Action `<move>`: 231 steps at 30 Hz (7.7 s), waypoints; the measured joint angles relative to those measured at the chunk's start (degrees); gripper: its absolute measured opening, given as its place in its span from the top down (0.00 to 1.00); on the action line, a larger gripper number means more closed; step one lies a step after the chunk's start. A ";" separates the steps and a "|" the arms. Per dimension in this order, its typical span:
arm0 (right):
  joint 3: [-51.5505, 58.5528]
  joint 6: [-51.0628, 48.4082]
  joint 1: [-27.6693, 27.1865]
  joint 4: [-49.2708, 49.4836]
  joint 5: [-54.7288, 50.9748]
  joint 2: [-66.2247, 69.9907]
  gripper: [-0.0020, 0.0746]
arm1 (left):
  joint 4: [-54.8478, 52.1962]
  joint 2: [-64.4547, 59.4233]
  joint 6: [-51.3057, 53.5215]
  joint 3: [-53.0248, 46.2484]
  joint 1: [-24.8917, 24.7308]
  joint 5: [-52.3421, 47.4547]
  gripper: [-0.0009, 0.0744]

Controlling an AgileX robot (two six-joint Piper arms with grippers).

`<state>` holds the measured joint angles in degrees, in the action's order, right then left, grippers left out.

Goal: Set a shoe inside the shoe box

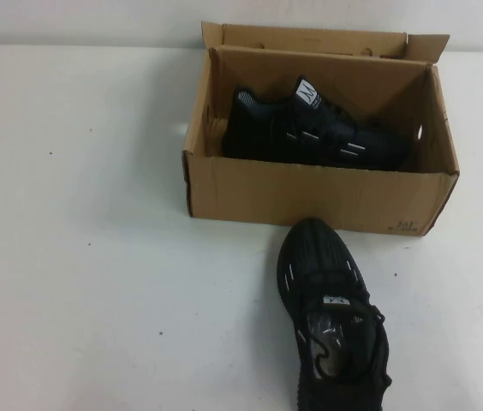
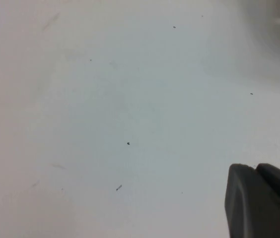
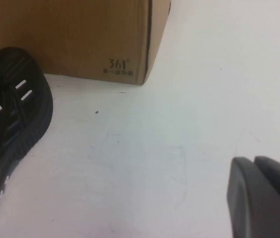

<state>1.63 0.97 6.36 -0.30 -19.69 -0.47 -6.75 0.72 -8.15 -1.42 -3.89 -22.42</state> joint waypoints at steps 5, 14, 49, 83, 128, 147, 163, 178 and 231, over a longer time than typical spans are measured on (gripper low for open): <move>0.00 0.00 0.00 0.30 0.00 0.00 1.00 | 0.00 0.00 0.00 0.00 0.00 0.00 0.99; 0.00 0.00 0.00 0.00 0.00 0.00 1.00 | 0.00 0.00 0.00 0.00 0.00 0.10 0.99; 0.00 0.00 0.00 -0.21 50.78 0.00 1.00 | -0.42 0.00 0.00 0.00 0.00 49.33 0.99; -41.07 12.42 0.00 1.11 6.53 23.82 1.00 | -1.07 -21.32 -2.54 35.12 0.00 17.49 0.99; -64.42 1.60 30.41 22.12 -31.84 92.11 0.34 | 32.13 -48.43 21.14 35.21 0.00 -24.50 0.99; -69.81 1.97 30.41 20.56 -42.34 80.30 0.36 | 32.13 -48.43 21.16 35.21 0.00 -25.92 0.99; -57.61 11.33 37.79 18.53 -29.12 76.73 0.44 | 32.13 -48.43 21.16 35.24 0.00 -26.97 0.99; -56.90 14.73 37.89 14.15 -24.46 86.54 0.48 | 32.13 -48.43 22.11 35.24 0.00 -27.97 0.99; -67.24 -25.01 38.00 3.66 -47.03 63.32 0.98 | 84.17 -55.39 47.00 35.34 0.00 -34.80 0.95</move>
<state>-65.61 -24.04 44.36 3.36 -66.73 62.85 77.42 -54.67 38.85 33.91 -3.89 -57.22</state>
